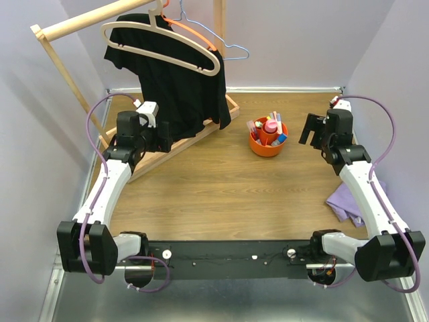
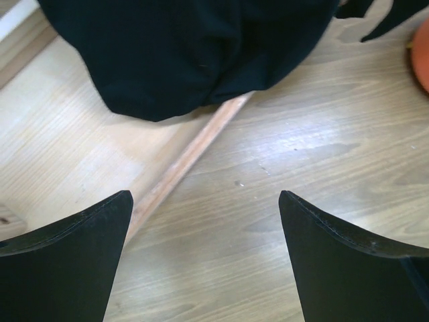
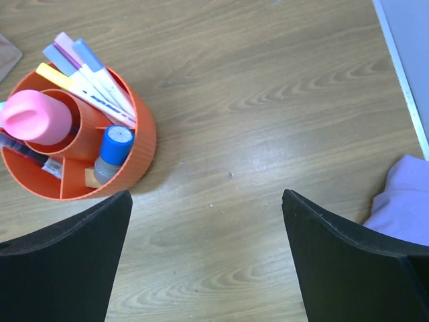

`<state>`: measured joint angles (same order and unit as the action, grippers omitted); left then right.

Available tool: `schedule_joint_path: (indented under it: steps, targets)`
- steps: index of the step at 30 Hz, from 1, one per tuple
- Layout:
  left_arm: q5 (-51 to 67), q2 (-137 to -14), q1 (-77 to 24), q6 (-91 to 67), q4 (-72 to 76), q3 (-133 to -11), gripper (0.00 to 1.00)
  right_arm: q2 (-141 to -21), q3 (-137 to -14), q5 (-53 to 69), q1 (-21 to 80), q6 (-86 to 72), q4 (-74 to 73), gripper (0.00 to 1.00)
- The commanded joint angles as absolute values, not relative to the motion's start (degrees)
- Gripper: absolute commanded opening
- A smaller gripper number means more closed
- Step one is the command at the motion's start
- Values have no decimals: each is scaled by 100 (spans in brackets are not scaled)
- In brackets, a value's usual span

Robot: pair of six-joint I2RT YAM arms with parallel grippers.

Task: Sort the stationery into containers
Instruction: Reset both arms

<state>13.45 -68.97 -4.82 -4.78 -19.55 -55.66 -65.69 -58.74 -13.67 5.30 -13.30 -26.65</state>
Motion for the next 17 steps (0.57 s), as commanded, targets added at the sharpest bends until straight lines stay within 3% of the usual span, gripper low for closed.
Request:
schedule_joint_path:
  steps: [1, 17]
  targets:
    - [817, -6978, -439, -431, -1793, -5669, 99, -6645, -6196, -1714, 527, -1266, -3173, 100]
    - [1063, -7295, -439, -448, -1732, -5880, 99, -6442, -5942, -1600, 527, -1213, -2971, 100]
